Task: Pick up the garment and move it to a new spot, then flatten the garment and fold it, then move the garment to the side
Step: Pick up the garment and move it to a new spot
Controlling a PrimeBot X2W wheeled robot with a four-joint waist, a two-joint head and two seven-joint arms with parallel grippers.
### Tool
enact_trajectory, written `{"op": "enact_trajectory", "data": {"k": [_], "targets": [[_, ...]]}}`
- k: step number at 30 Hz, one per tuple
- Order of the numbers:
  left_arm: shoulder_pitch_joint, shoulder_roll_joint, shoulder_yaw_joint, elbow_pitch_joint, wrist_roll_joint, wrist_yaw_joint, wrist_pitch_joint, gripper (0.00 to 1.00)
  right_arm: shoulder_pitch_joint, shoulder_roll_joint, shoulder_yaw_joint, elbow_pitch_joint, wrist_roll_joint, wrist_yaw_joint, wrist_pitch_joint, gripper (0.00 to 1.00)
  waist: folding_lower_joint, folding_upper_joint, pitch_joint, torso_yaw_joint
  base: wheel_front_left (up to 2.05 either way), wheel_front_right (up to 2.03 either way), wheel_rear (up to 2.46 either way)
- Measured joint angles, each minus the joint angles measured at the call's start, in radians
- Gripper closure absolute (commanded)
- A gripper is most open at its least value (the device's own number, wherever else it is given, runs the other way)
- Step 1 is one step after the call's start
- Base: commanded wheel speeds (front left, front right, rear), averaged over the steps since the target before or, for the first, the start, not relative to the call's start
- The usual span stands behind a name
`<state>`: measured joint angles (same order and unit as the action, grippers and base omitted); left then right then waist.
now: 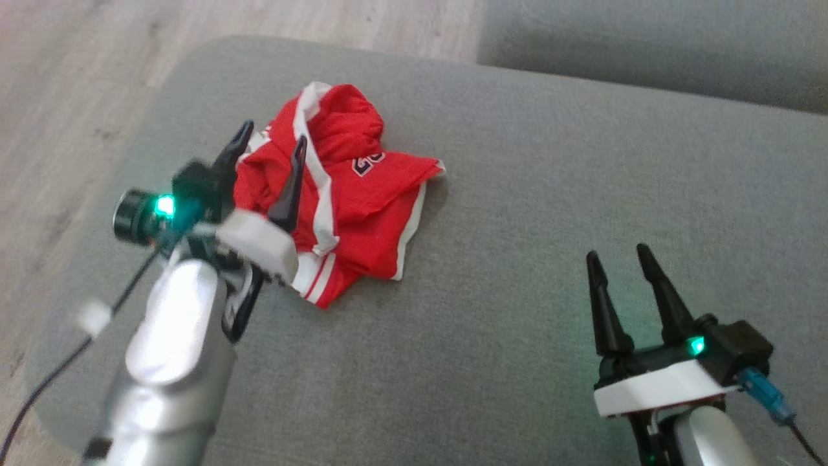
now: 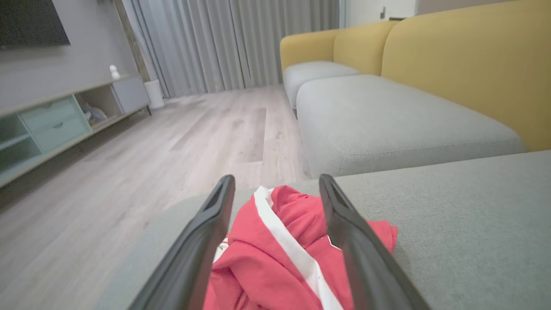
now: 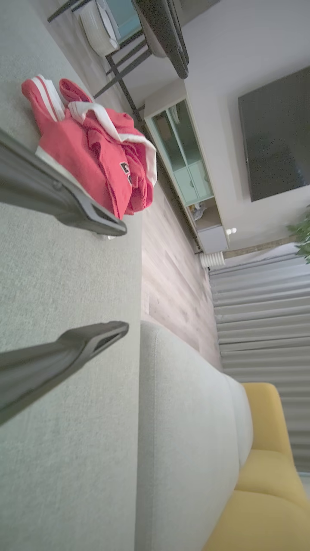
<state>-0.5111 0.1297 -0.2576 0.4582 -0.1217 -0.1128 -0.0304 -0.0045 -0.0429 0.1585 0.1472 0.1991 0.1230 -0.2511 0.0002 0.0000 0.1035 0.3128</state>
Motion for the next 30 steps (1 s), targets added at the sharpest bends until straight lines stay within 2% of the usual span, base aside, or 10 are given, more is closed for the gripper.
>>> {"op": "enact_trajectory", "data": {"k": [8,17,18,19,23,25,30], "targets": [[-0.184,0.043,-0.064,0.217,-0.092,-0.016,0.217,0.0,-0.051,-0.001,-0.007,-0.003,-0.007,0.0,0.0,0.0,0.0,0.0,0.082,-0.064,0.0,0.0,0.0],[-0.267,0.069,-0.061,0.397,-0.099,-0.009,0.25,0.0,-0.074,-0.002,-0.002,-0.001,-0.006,0.0,0.0,0.0,0.0,0.0,0.133,-0.126,0.0,0.0,0.0],[-0.269,0.069,-0.06,0.413,-0.099,-0.006,0.25,0.73,-0.074,-0.002,-0.002,-0.001,-0.006,0.0,0.0,0.0,0.0,0.0,0.134,-0.128,0.0,0.0,0.0],[-0.27,0.07,-0.06,0.425,-0.099,-0.002,0.248,1.0,-0.074,-0.002,-0.002,0.0,-0.006,0.0,0.0,0.0,0.0,0.0,0.134,-0.13,0.0,0.0,0.0],[-0.272,0.07,-0.061,0.441,-0.115,-0.002,0.193,1.0,-0.08,-0.002,-0.004,0.008,-0.006,0.0,0.0,0.0,-0.0001,0.0,0.123,-0.133,0.0,0.0,0.0],[-0.28,0.069,-0.057,0.434,-0.135,-0.003,0.128,1.0,-0.08,-0.002,-0.005,0.012,-0.004,0.0,0.0,0.0,-0.0001,0.0,0.106,-0.133,0.0,0.0,0.0],[-0.307,0.053,-0.038,0.342,-0.191,-0.011,0.004,1.0,-0.079,-0.002,-0.007,0.018,0.002,0.0,0.0,0.0,-0.0002,0.0,0.065,-0.133,0.0,0.0,0.0]]}}
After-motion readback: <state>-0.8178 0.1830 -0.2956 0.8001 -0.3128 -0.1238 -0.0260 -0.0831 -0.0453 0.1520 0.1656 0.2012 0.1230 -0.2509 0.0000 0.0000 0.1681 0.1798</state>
